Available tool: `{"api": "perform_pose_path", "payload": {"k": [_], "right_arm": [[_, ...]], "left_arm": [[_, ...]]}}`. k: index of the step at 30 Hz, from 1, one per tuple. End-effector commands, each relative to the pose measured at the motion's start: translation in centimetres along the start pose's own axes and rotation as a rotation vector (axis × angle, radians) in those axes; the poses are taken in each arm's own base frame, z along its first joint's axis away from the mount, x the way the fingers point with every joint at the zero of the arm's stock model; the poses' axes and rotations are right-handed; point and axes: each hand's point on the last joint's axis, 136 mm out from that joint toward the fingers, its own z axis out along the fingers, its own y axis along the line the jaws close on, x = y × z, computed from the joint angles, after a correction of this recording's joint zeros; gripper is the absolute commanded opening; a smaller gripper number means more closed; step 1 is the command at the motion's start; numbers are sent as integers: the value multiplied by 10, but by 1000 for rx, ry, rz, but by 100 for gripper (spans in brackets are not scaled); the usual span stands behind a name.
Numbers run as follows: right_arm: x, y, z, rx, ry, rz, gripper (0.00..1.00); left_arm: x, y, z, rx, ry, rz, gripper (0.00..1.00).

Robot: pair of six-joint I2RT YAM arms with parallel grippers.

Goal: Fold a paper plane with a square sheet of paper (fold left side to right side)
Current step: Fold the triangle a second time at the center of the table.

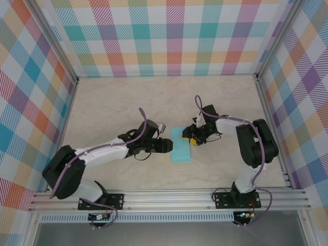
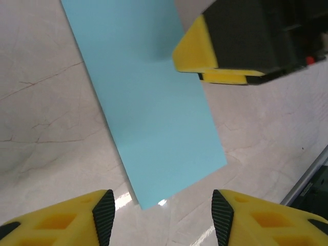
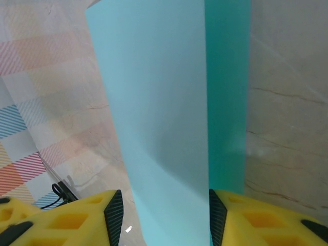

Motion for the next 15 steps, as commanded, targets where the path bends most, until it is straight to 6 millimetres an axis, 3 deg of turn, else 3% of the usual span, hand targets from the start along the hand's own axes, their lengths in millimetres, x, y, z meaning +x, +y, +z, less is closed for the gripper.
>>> {"api": "perform_pose_path", "payload": {"k": [1, 4, 8, 15], "right_arm": [[-9, 18, -2, -52, -15, -37, 45], [-10, 24, -7, -59, -19, -45, 39], [-10, 32, -15, -56, -23, -53, 34], [-10, 39, -22, -55, -20, -46, 32]], "left_arm": [[9, 1, -13, -78, -51, 150, 62], [17, -10, -20, -99, -63, 255, 73], [27, -33, -18, -114, -58, 395, 78], [34, -54, 14, -215, -20, 543, 88]]}}
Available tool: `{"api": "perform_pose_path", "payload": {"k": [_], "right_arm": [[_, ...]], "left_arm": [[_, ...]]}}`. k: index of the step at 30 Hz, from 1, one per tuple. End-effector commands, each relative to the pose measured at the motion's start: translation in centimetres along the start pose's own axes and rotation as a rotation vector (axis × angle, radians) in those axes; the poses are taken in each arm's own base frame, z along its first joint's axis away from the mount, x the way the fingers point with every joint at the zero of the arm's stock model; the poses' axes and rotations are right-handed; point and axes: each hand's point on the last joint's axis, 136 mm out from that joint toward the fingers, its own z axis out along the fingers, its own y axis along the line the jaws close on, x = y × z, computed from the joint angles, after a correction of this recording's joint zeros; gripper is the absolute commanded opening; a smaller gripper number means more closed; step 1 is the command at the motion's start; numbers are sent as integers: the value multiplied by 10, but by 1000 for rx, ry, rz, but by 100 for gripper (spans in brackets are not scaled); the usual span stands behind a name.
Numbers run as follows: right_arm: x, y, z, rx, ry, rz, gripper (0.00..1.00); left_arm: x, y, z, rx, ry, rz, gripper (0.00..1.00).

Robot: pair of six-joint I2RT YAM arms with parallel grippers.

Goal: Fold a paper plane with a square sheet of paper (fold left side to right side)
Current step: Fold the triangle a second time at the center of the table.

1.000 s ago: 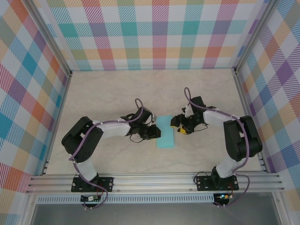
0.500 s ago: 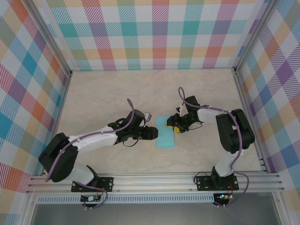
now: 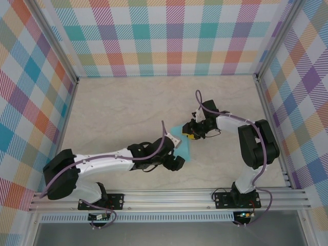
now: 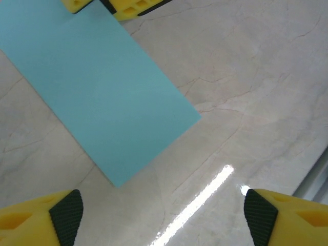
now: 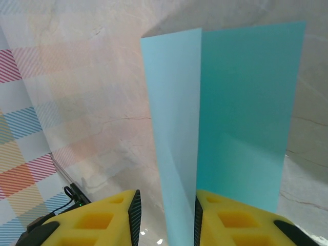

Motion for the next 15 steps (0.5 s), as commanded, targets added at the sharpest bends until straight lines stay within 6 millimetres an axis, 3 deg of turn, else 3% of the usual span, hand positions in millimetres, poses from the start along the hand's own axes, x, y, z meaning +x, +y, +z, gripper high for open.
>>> {"api": "perform_pose_path", "payload": {"k": [1, 7, 15], "right_arm": [[3, 15, -8, -28, 10, -10, 32], [4, 17, -9, -26, 14, -7, 32], [5, 16, -9, -19, 16, -6, 32]], "left_arm": [[-7, -5, 13, -91, 8, 105, 89], [-2, -16, 42, -185, 97, 194, 91], [0, -1, 63, -372, 162, 248, 92]]}}
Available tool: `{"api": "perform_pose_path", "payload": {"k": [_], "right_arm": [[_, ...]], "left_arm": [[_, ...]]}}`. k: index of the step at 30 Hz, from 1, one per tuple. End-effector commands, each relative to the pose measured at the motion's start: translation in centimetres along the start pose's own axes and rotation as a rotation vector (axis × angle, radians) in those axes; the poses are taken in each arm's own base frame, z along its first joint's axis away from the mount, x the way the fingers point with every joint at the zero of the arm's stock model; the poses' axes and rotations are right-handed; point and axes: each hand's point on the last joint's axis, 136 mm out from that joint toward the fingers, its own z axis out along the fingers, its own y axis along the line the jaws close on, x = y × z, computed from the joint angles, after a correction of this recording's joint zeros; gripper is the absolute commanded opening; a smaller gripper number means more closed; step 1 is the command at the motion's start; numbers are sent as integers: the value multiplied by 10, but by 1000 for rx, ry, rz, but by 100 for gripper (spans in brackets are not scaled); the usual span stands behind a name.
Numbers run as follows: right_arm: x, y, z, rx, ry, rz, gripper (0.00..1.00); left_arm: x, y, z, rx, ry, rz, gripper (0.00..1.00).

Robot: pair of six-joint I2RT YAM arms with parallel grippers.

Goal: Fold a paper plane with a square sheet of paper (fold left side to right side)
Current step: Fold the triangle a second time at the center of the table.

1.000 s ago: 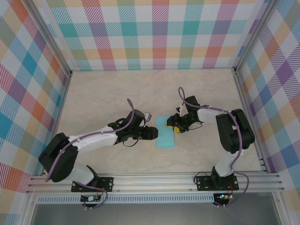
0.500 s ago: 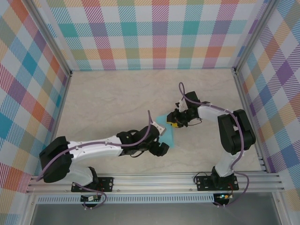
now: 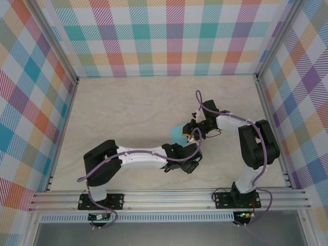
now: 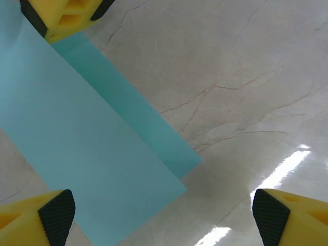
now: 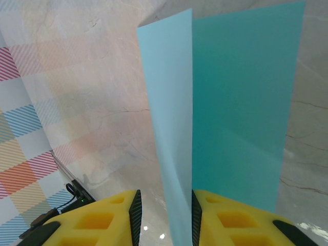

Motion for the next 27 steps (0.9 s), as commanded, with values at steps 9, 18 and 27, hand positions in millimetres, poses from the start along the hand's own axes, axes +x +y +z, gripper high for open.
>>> {"api": "perform_pose_path", "payload": {"k": [9, 18, 27], "right_arm": [[1, 16, -7, -17, -4, -26, 32], [0, 11, -7, 15, -11, -25, 33], [-7, 10, -10, 54, -29, -53, 37]], "left_arm": [[4, 15, 8, -215, 43, 95, 87], [1, 10, 5, -212, 23, 118, 61], [-1, 10, 4, -215, 14, 116, 30]]}}
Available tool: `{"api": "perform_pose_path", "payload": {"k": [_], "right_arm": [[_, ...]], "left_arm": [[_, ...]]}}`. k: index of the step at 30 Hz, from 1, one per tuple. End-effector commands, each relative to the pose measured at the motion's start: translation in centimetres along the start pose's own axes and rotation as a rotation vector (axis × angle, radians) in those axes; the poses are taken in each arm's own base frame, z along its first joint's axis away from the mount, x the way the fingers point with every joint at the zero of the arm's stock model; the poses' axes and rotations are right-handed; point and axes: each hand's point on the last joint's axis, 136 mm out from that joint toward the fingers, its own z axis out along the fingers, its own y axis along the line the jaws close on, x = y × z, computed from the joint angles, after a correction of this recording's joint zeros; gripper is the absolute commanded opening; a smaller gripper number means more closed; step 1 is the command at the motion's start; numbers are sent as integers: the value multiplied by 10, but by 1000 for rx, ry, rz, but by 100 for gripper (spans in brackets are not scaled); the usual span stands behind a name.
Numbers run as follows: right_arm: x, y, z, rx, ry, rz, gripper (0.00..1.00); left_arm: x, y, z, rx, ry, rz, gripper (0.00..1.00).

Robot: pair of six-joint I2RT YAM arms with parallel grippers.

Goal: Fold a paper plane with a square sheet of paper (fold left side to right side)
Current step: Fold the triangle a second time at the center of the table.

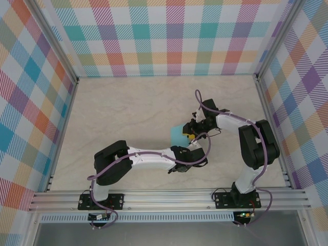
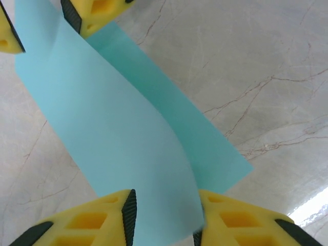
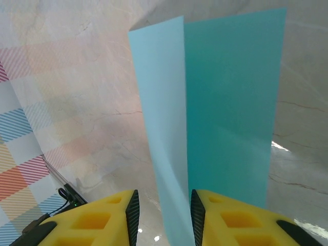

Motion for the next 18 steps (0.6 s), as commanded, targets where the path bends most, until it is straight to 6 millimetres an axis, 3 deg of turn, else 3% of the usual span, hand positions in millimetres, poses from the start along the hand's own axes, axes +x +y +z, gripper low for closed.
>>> {"api": "perform_pose_path", "payload": {"k": [1, 8, 15, 18], "right_arm": [[-6, 10, -8, 18, -21, -50, 37], [-23, 21, -24, 49, -78, -92, 48], [-42, 34, -80, -14, -248, -108, 68], [-40, 24, -105, -34, -317, -85, 77]], "left_arm": [[-5, -3, -7, -12, -21, 12, 27], [-2, -5, -5, -1, -17, 5, 16], [-1, -7, -8, 32, -26, -37, 13], [-2, -8, -9, 51, -26, -55, 12]]}}
